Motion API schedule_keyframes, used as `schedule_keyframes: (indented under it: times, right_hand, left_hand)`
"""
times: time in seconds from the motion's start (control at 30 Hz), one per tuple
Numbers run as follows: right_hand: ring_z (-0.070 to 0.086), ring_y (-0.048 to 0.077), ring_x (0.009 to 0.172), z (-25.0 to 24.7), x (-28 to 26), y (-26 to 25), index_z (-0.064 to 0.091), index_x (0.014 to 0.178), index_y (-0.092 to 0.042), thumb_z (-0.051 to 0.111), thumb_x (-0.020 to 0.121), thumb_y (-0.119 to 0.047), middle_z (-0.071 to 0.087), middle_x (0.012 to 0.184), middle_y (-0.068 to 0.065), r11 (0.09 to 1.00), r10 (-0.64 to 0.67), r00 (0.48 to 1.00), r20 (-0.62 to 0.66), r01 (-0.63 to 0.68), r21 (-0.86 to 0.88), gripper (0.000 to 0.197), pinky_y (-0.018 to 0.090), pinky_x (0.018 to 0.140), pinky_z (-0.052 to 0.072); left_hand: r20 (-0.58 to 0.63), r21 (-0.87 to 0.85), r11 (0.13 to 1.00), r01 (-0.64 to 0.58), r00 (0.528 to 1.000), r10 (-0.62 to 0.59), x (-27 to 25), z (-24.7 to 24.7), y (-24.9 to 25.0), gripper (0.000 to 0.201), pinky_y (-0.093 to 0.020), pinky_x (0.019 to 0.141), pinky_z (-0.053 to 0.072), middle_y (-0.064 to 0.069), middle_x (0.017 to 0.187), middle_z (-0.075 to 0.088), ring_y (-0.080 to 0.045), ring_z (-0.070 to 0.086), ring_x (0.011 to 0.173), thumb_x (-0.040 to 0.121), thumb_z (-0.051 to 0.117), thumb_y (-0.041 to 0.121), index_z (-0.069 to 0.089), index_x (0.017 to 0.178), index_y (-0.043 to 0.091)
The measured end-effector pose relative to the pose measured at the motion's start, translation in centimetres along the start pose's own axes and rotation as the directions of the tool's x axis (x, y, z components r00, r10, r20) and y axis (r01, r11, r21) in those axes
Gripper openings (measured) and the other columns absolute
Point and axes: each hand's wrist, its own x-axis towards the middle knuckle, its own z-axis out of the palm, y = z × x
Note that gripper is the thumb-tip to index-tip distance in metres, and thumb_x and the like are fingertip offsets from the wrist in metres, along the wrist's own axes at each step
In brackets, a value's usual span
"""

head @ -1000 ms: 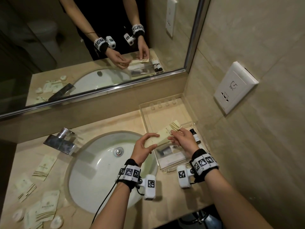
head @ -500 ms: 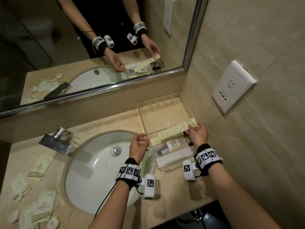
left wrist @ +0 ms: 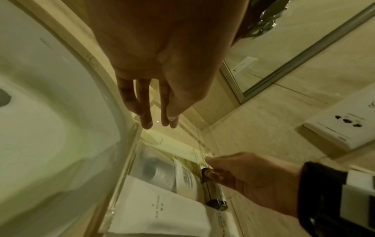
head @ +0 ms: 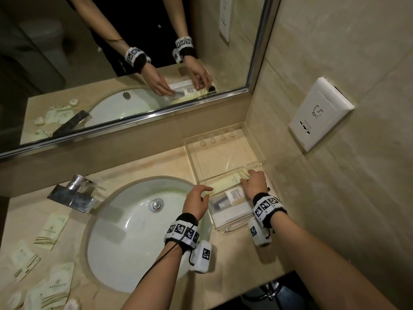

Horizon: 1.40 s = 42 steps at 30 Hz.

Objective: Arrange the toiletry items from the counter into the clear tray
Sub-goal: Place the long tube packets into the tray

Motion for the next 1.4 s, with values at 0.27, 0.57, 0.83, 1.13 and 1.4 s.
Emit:
schedule_keyframes:
  times: [0.27, 0.57, 0.83, 1.13, 1.4]
  right_hand:
    - [0.059, 0.031, 0.112, 0.5, 0.2, 0.6, 0.057, 0.129, -0.009, 0.057, 0.094, -0.012, 0.05, 0.135, 0.013, 0.988, -0.107, 0.994, -0.006, 0.106, -0.108, 0.035, 0.041, 0.096, 0.049]
    - [0.064, 0.028, 0.1, 1.2, -0.4, 0.9, 0.056, 0.128, -0.007, 0.05, 0.095, -0.004, 0.047, 0.137, 0.013, 0.943, -0.201, 0.979, -0.014, 0.19, -0.273, 0.034, 0.036, 0.084, 0.053]
    - [0.062, 0.031, 0.103, 1.5, -0.6, 0.9, 0.059, 0.125, -0.006, 0.05, 0.096, -0.012, 0.053, 0.13, 0.015, 0.94, -0.202, 0.979, 0.04, 0.205, -0.272, 0.031, 0.037, 0.089, 0.052]
    - [0.063, 0.018, 0.089, -0.3, -2.2, 0.5, 0.065, 0.109, -0.009, 0.061, 0.091, -0.013, 0.067, 0.108, 0.008, 0.957, -0.271, 0.959, -0.076, 0.278, 0.089, 0.019, 0.028, 0.083, 0.052]
    - [0.066, 0.012, 0.078, 3.4, -6.9, -4.4, 0.07, 0.098, -0.013, 0.066, 0.088, -0.014, 0.071, 0.087, 0.0, 0.824, -0.456, 0.89, 0.016, 0.416, 0.386, 0.01, 0.016, 0.066, 0.05]
  left_hand:
    - [0.124, 0.228, 0.972, -0.059, 0.992, 0.032, 1.3, 0.8, -0.6, 0.025, -0.034, 0.101, 0.042, 0.0, 0.125, 0.061, -0.021, 0.056, 0.115, 0.095, 0.05, 0.016, 0.07, 0.11, 0.017]
    - [0.209, 0.508, 0.855, -0.107, 0.978, -0.002, 1.6, 1.2, -0.7, 0.032, -0.037, 0.096, 0.042, 0.002, 0.132, 0.055, -0.028, 0.044, 0.116, 0.098, 0.042, 0.023, 0.063, 0.123, 0.019]
    - [0.192, 0.557, 0.826, -0.085, 0.981, -0.029, 1.4, 1.0, -0.9, 0.034, -0.038, 0.091, 0.042, 0.003, 0.135, 0.051, -0.028, 0.041, 0.119, 0.099, 0.039, 0.025, 0.058, 0.127, 0.022]
    - [0.015, 0.128, 0.99, 0.05, 0.999, -0.052, -0.2, -1.3, -0.5, 0.024, -0.027, 0.085, 0.046, -0.004, 0.113, 0.066, -0.019, 0.057, 0.095, 0.094, 0.051, 0.019, 0.067, 0.112, 0.015]
    - [-0.209, -0.186, 0.956, 0.227, 0.941, -0.264, -6.8, -7.0, -2.3, 0.015, -0.012, 0.071, 0.046, 0.002, 0.092, 0.066, -0.014, 0.062, 0.084, 0.094, 0.054, 0.014, 0.069, 0.098, 0.013]
